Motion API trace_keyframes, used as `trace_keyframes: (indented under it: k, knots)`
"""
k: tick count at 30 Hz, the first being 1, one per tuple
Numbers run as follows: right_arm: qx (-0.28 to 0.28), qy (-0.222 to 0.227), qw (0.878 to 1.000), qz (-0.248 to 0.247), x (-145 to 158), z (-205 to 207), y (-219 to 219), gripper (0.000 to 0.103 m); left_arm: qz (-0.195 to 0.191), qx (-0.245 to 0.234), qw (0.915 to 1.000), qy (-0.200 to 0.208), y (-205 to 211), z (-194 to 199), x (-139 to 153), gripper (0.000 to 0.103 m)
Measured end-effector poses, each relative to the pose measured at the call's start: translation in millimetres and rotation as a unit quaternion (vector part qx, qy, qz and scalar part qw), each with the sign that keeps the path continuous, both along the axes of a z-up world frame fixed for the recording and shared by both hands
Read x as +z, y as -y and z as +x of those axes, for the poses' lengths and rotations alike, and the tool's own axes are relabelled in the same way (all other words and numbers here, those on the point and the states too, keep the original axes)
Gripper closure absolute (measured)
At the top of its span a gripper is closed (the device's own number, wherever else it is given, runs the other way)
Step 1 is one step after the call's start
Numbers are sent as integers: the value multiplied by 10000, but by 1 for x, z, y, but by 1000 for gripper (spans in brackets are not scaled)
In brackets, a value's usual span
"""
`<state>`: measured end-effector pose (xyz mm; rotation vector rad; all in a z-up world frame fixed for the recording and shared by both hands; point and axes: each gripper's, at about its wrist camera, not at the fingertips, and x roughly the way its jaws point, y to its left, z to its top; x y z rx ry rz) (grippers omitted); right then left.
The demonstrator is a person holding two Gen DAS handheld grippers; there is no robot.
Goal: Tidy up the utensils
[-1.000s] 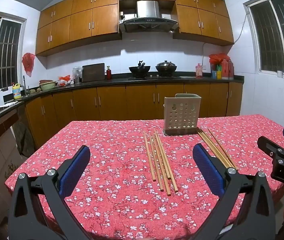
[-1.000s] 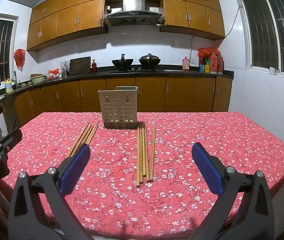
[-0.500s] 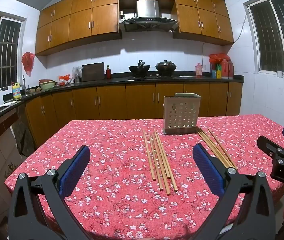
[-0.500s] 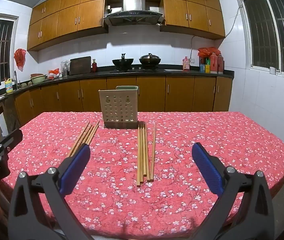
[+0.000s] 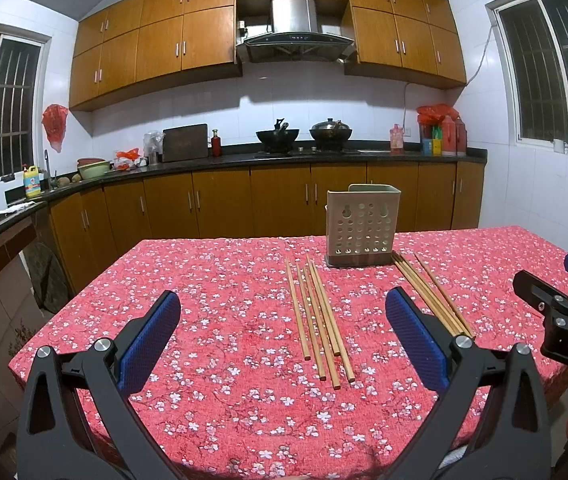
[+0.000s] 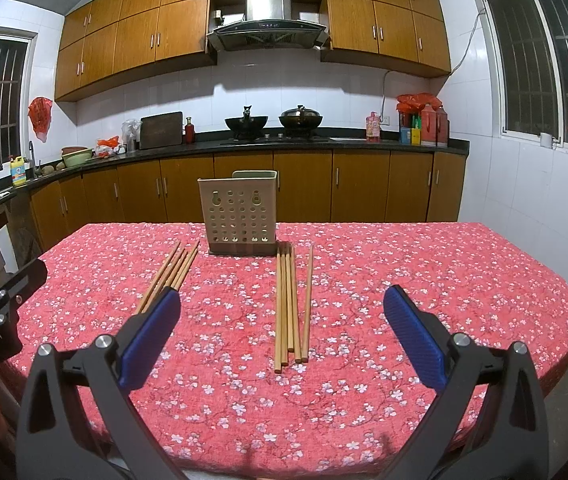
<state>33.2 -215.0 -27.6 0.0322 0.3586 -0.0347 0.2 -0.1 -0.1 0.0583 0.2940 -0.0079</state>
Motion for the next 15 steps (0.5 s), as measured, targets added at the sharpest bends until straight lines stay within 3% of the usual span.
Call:
trace_keyframes:
  k: [15]
  knots:
    - [-1, -11, 10000, 2, -1, 1, 0, 4, 2, 3, 10000, -15, 0, 0, 0, 2]
